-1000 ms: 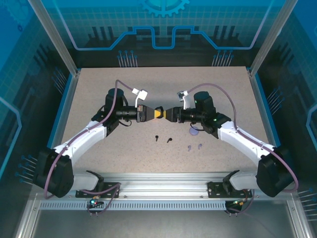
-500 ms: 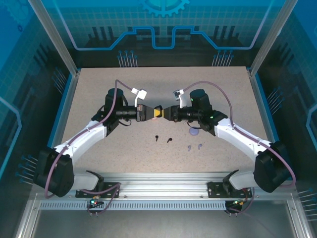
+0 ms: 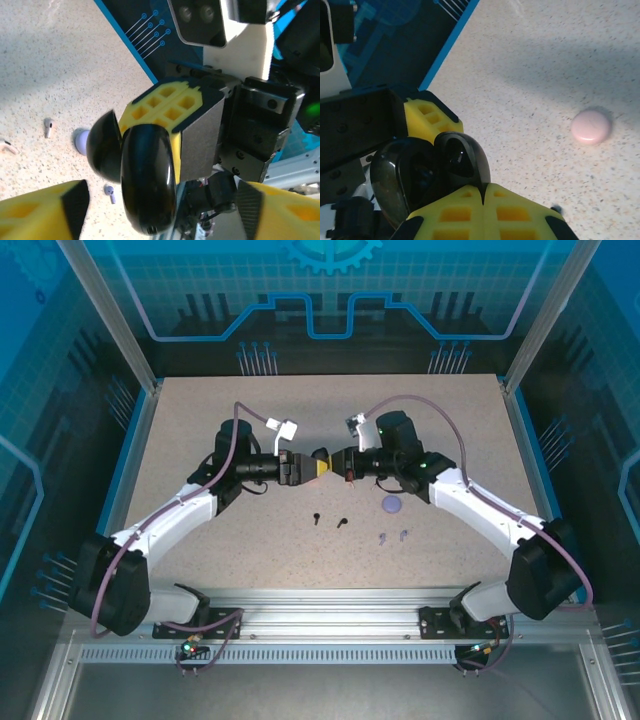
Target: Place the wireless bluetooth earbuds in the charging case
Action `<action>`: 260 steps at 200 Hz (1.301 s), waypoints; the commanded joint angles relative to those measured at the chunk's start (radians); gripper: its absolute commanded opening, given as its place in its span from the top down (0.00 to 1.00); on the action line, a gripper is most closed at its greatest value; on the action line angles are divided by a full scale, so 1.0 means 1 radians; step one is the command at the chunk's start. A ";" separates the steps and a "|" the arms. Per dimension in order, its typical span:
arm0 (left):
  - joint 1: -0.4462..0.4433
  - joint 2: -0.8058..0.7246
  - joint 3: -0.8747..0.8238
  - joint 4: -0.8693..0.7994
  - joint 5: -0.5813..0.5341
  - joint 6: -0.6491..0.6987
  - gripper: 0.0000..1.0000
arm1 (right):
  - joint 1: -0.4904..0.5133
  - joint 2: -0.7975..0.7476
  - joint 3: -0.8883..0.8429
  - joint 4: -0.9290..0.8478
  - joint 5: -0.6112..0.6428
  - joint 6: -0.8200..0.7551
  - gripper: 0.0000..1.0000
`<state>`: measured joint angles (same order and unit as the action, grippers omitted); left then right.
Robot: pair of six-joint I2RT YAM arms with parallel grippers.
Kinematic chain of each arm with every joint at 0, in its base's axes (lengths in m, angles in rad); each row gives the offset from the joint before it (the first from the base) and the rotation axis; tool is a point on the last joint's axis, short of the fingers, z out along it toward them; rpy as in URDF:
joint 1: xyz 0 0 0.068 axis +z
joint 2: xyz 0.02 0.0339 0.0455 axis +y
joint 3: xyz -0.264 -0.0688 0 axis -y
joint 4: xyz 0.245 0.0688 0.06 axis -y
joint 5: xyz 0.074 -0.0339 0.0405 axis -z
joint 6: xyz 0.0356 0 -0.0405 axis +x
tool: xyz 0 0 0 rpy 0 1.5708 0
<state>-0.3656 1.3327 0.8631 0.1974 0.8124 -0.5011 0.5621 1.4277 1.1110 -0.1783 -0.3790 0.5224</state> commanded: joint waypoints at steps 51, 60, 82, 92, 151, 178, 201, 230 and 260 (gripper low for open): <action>0.018 -0.058 0.042 -0.213 -0.084 0.135 0.01 | -0.068 0.081 0.239 -0.369 0.201 -0.293 1.00; 0.022 -0.056 0.046 -0.225 -0.085 0.140 0.01 | -0.069 0.088 0.250 -0.379 0.213 -0.308 1.00; 0.021 -0.048 0.051 -0.232 -0.076 0.139 0.01 | -0.070 0.106 0.275 -0.401 0.217 -0.336 1.00; 0.021 -0.041 0.057 -0.239 -0.073 0.140 0.01 | -0.070 0.109 0.278 -0.404 0.210 -0.344 1.00; 0.021 0.043 0.130 -0.330 0.049 0.198 0.07 | -0.068 0.084 0.309 -0.478 0.087 -0.539 1.00; 0.021 0.128 0.231 -0.456 0.159 0.282 0.18 | -0.068 0.087 0.355 -0.531 0.052 -0.632 1.00; 0.021 0.198 0.327 -0.580 0.221 0.379 0.28 | -0.068 0.115 0.400 -0.574 0.030 -0.682 1.00; 0.025 0.256 0.413 -0.701 0.250 0.461 0.33 | -0.065 0.147 0.431 -0.601 0.003 -0.709 1.00; 0.039 0.274 0.432 -0.685 0.269 0.450 0.34 | -0.048 0.155 0.436 -0.603 0.003 -0.711 1.00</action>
<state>-0.3462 1.5944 1.2621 -0.4232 1.0145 -0.0982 0.4992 1.5623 1.5204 -0.7364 -0.3443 -0.1558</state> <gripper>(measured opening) 0.664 0.054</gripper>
